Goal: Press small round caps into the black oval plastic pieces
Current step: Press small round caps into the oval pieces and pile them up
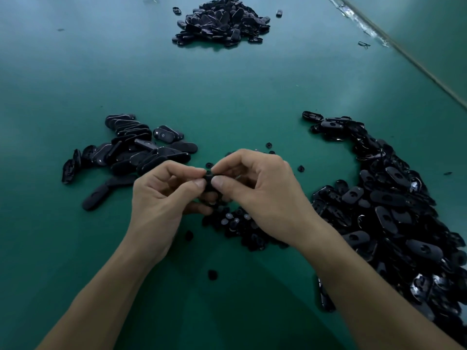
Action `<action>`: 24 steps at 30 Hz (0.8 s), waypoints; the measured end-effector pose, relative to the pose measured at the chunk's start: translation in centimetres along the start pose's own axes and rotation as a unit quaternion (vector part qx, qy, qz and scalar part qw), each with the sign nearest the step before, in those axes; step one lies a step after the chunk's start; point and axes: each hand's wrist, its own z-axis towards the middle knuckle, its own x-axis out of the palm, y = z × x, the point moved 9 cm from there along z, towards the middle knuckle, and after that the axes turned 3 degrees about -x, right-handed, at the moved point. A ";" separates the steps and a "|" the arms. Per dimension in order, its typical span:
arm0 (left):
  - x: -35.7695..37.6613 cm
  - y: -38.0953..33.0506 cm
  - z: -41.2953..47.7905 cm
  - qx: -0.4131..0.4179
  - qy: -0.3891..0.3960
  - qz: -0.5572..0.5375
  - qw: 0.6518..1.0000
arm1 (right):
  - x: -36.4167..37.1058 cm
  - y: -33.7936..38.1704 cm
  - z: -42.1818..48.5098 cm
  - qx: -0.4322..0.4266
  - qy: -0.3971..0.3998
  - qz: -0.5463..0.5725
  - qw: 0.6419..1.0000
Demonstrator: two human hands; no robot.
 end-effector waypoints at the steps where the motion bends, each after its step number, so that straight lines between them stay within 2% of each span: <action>1: 0.0 0.0 0.0 0.000 0.000 -0.002 1.000 | -0.1 -0.2 0.0 0.006 -0.004 0.007 1.000; 9: 0.0 0.1 0.0 -0.009 -0.010 -0.002 1.000 | -0.7 0.0 0.2 0.003 -0.021 0.006 1.000; 11: 0.1 0.0 0.1 -0.013 -0.011 -0.022 1.000 | -1.3 -0.3 0.1 0.009 -0.045 -0.043 0.998; 13: -0.1 0.0 0.1 -0.022 -0.018 -0.058 0.998 | -1.6 -0.7 0.0 0.020 -0.044 -0.143 0.989; 17: -0.1 -0.1 0.2 -0.037 -0.019 -0.087 0.995 | -0.1 -2.2 -0.7 0.062 0.043 -0.342 0.937; 19: -0.1 0.0 0.2 -0.040 -0.021 -0.086 0.995 | 0.3 -2.2 -0.9 0.068 0.054 -0.365 0.927; 24: -0.1 -0.1 0.2 -0.042 -0.020 -0.089 0.995 | 0.3 -1.7 -0.8 0.063 0.040 -0.363 0.929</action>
